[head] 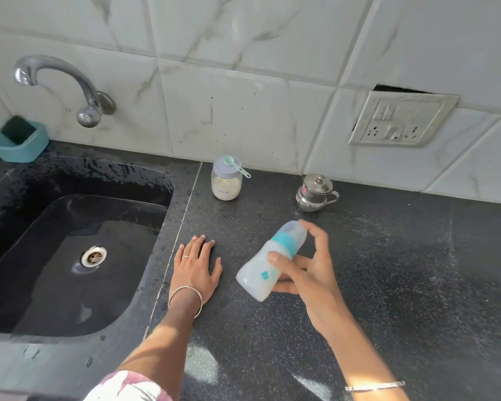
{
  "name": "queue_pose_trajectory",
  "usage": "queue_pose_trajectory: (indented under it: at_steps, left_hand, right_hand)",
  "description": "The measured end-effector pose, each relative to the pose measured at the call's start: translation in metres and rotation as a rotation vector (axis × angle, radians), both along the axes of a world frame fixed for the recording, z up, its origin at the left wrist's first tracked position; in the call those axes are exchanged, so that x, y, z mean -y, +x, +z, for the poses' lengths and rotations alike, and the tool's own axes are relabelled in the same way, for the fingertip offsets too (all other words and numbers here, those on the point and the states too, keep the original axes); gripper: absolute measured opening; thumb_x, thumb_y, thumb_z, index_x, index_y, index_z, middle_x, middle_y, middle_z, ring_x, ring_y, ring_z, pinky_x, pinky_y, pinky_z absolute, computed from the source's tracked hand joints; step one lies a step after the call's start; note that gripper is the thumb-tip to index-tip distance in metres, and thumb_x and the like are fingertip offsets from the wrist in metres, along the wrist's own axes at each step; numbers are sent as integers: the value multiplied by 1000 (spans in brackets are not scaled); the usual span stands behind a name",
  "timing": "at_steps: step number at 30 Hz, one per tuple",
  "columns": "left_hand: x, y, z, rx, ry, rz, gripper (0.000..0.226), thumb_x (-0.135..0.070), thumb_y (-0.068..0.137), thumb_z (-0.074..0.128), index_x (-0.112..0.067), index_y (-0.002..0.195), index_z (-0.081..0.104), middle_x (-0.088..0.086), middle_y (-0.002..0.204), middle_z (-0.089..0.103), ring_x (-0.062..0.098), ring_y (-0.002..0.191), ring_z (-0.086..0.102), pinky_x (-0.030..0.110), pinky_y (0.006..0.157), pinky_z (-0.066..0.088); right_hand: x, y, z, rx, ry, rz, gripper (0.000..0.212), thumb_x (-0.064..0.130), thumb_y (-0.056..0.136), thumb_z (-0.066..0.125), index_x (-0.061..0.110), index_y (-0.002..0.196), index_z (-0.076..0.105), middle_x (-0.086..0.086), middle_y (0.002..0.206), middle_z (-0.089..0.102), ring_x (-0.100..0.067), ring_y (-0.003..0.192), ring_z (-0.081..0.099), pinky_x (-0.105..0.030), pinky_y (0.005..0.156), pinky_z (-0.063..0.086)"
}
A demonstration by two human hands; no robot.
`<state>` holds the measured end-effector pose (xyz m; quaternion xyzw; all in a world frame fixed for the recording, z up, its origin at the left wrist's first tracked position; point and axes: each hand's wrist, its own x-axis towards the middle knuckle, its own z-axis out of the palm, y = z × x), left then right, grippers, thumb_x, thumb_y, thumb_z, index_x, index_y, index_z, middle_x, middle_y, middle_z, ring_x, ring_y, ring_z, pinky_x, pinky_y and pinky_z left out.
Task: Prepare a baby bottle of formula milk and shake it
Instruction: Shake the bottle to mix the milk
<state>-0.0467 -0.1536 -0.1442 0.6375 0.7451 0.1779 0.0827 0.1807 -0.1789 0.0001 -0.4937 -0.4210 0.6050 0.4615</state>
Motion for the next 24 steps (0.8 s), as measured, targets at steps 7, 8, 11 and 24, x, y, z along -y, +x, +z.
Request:
queue_pose_trajectory:
  at_steps: [7,8,11,24]
  left_hand:
    - [-1,0,-3,2,20,4,49,-44,99,49,-21,142,52,5,155,45,24,150,31,45,125,15]
    - [-1,0,-3,3,20,4,49,-44,99,49,-21,141,52,5,154,45,24,150,31,46,125,15]
    - [-1,1,-4,5,31,6,48,-43,98,52,-20,140,54,5,153,47,25,148,34,46,125,17]
    - [-1,0,-1,0,12,0,50,-46,100,45,-22,144,49,3,157,42,22,151,27,44,126,12]
  right_hand:
    - [-6,7,3,-31,0,-64,72,16,80,89,47,130,47,-13,106,79,-31,87,80,-44,64,65]
    - [-5,7,4,-13,-15,4,75,20,75,94,48,129,49,-15,106,79,-33,87,80,-44,64,65]
    - [-6,7,7,-14,-1,-14,74,21,77,93,46,131,49,-14,104,80,-31,82,80,-43,63,65]
    - [-6,5,6,-26,14,-55,69,19,83,88,45,132,46,-8,103,81,-30,84,80,-43,63,65]
